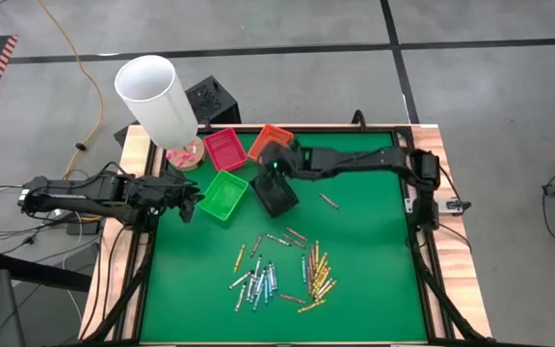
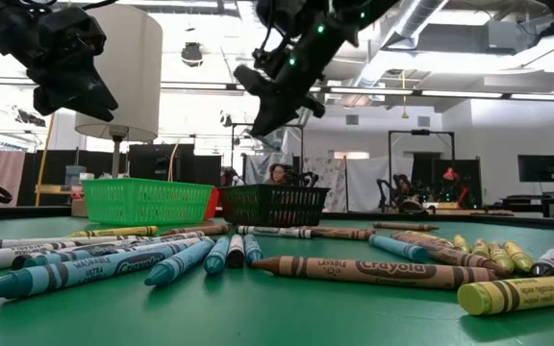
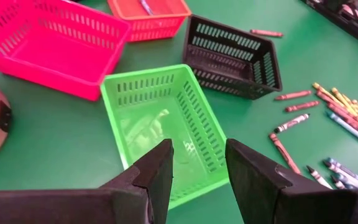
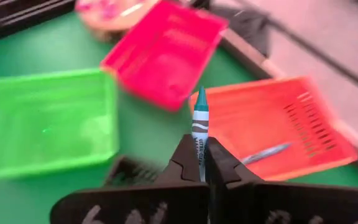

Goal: Sort crayons
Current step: Put the blue crayon into the orange bin

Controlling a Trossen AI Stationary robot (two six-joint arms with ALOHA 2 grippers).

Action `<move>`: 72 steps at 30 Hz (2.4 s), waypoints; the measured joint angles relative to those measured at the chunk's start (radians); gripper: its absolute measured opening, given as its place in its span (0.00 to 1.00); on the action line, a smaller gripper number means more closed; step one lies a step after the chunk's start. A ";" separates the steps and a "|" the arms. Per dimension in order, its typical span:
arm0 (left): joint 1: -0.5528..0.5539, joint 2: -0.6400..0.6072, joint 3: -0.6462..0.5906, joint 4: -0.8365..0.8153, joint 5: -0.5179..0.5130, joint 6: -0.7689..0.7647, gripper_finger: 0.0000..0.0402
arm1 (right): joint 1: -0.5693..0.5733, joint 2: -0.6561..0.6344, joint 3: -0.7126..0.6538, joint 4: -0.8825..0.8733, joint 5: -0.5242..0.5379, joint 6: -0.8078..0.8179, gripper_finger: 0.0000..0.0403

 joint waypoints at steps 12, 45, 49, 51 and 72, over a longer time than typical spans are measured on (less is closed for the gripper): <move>0.000 0.000 0.000 -0.001 -0.058 -0.001 0.34 | -0.134 0.074 -0.001 0.183 0.058 -0.057 0.00; 0.000 0.000 0.000 -0.022 -0.082 0.002 0.34 | -0.222 0.152 0.000 0.214 0.004 -0.008 0.01; 0.000 0.000 0.000 -0.022 -0.082 0.002 0.34 | -0.230 0.152 0.000 0.212 0.004 0.000 0.01; 0.000 0.000 0.000 -0.022 -0.082 0.002 0.34 | -0.232 0.152 0.000 0.209 0.004 0.000 0.01; 0.000 0.000 0.000 -0.046 -0.080 -0.006 0.34 | -0.233 0.237 0.000 0.225 -0.051 -0.025 0.06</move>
